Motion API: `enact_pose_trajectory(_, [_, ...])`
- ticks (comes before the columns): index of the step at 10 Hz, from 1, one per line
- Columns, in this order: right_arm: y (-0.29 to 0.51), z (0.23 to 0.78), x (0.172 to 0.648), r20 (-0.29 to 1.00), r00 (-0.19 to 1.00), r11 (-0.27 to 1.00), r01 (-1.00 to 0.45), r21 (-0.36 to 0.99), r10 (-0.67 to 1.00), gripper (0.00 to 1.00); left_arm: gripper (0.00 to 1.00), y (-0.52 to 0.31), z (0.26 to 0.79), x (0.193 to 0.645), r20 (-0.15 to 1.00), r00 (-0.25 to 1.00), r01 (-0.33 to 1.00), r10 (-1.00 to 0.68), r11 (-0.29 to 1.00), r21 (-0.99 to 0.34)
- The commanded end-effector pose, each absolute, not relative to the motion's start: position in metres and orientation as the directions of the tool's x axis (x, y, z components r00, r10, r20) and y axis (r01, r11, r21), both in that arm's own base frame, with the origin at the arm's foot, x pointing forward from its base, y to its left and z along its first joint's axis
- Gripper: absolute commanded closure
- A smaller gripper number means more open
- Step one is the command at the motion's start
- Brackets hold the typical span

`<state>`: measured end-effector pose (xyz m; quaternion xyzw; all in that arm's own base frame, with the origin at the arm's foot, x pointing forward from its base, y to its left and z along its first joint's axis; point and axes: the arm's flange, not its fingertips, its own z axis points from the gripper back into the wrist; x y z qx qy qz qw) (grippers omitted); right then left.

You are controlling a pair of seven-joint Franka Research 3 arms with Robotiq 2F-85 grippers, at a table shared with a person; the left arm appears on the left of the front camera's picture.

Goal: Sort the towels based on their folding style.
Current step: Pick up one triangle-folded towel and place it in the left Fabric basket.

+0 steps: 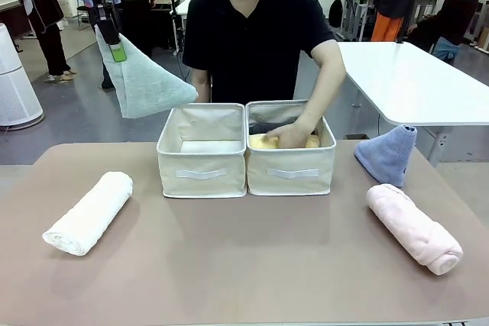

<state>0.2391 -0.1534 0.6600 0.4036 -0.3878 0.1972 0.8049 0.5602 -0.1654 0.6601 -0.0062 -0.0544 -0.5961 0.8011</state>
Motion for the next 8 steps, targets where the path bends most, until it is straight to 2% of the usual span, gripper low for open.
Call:
enact_pose_trajectory(1, [-0.153,0.66,0.241,0.795,0.607,0.582,-0.649,0.49,0.007,0.0,0.81,-0.162,0.661,0.558,0.1,0.278,0.956,-0.955,0.285,0.07])
enact_pose_trajectory(3, [-0.153,0.66,0.241,0.795,0.607,0.582,-0.649,0.49,0.007,0.0,0.81,-0.165,0.659,0.56,0.093,0.285,0.955,-0.954,0.29,0.052])
enact_pose_trajectory(5, [-0.153,0.66,0.241,0.795,0.607,0.582,-0.649,0.49,0.007,0.0,0.81,-0.196,0.657,0.571,0.028,0.088,0.991,-0.996,0.09,0.097])
enact_pose_trajectory(8, [-0.153,0.66,0.241,0.795,0.607,0.582,-0.649,0.49,0.007,0.0,0.81,-0.234,0.643,0.586,-0.053,-0.077,0.991,-0.996,-0.082,0.106])
